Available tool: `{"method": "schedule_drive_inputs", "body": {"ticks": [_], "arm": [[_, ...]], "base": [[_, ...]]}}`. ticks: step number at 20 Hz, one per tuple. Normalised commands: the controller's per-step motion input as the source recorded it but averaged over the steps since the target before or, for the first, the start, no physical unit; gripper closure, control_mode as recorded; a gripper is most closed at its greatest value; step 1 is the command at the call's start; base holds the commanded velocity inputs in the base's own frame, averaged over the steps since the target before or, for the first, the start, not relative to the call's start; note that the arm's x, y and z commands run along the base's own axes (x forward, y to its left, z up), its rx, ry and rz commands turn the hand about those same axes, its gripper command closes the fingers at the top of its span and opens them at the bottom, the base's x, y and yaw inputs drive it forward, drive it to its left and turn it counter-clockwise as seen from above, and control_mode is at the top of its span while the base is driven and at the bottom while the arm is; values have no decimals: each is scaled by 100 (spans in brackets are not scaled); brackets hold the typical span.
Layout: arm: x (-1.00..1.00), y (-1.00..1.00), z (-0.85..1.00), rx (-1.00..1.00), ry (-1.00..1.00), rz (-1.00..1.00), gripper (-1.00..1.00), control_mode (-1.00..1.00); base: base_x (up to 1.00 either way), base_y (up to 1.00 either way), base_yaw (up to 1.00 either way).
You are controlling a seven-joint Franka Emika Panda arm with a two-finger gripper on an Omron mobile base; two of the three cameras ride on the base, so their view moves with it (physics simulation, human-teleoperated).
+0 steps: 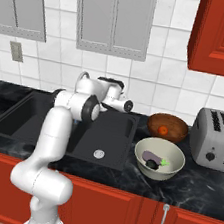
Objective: Pick the eggplants from the sink and place them in one bowl. Place the apple in the other bowl. Then turn off the sink faucet.
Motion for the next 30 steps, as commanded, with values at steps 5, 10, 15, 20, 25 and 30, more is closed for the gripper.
{"method": "schedule_drive_inputs", "body": {"ticks": [5, 10, 15, 20, 25, 30], "arm": [[17, -7, -18, 0, 0, 0, -100, -100], [24, 0, -11, 0, 0, 0, -100, -100], [27, 0, -3, 0, 0, 0, -100, -100], [33, 0, 0, 0, 0, 0, -100, -100], [39, 0, 3, 1, 2, 0, -100, -100], [32, 5, 17, 0, 3, 2, -100, -100]], "base": [[0, 0, 0], [0, 0, 0], [0, 0, 0], [0, 0, 0], [0, 0, 0], [0, 0, 0]]}}
